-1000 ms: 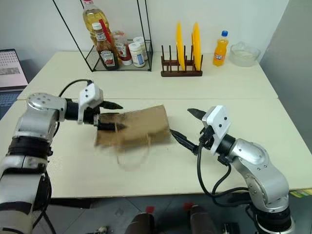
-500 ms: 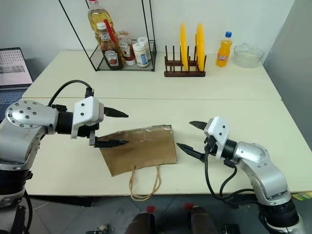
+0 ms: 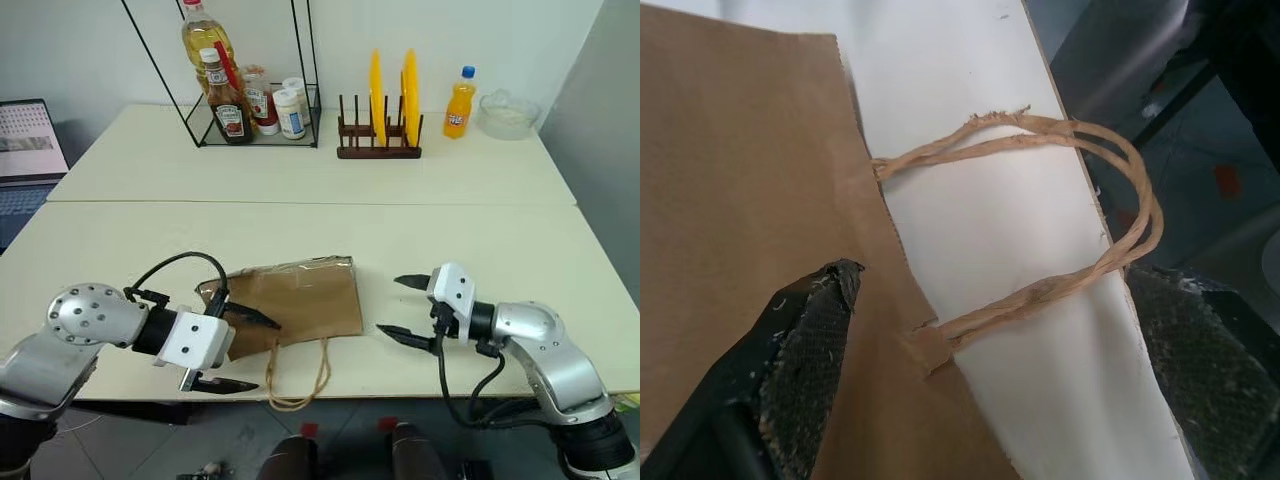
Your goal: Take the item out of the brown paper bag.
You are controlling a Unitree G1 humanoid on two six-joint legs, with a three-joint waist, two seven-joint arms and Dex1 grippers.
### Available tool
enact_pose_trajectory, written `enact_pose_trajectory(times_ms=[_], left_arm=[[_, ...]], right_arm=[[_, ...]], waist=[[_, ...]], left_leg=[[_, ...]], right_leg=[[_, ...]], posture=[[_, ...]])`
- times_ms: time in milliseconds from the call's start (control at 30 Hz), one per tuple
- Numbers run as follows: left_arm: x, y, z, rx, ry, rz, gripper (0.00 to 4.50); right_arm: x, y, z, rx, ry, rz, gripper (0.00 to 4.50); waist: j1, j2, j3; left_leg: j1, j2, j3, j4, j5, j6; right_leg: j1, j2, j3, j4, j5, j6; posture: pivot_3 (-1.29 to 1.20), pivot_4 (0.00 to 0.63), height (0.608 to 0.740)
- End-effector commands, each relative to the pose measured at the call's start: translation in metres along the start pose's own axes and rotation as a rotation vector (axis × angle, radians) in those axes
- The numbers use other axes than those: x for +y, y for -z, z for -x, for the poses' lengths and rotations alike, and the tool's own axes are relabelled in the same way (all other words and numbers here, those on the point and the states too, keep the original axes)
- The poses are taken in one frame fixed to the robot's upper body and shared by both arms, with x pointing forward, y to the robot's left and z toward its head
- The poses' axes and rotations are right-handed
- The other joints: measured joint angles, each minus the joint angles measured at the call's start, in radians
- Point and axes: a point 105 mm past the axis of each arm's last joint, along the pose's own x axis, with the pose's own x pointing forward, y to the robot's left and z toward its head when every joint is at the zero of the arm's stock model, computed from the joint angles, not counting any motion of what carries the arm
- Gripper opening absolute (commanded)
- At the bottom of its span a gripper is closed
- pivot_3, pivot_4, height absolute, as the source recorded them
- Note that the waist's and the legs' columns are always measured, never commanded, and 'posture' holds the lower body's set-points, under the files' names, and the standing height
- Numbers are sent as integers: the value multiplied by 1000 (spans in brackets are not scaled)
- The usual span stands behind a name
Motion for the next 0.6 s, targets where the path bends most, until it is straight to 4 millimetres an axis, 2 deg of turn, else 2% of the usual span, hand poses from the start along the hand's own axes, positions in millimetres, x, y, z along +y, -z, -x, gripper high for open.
enact_pose_trajectory(times_ms=[33, 333, 433, 533, 600], left_arm=[[-2, 0, -8, -16, 5, -48, 4500], [0, -2, -33, -96, -28, -67, 4500], [5, -8, -39, -155, -69, -5, 4500], [13, -17, -38, -225, -110, 86, 3908], [16, -21, -36, -252, -124, 136, 3281]], right_arm=[[6, -8, 1, -11, -32, 52, 4446], [-1, -9, 1, -3, -14, 56, 4446], [-2, -10, 1, -1, -10, 59, 4446], [-1, -10, 1, 2, -13, 65, 4500], [2, -8, 1, 11, -28, 85, 4500]], waist=[[1, 0, 0], [2, 0, 0], [3, 0, 0], [3, 0, 0], [2, 0, 0]], left_leg=[[0, 0, 0, 0, 0, 0], [0, 0, 0, 0, 0, 0], [0, 0, 0, 0, 0, 0], [0, 0, 0, 0, 0, 0], [1, 0, 0, 0, 0, 0]], right_leg=[[0, 0, 0, 0, 0, 0], [0, 0, 0, 0, 0, 0], [0, 0, 0, 0, 0, 0], [1, 0, 0, 1, 0, 0], [1, 0, 0, 1, 0, 0]], posture=[[0, 150, 740], [0, 150, 740], [0, 150, 740], [0, 150, 740], [0, 150, 740]])
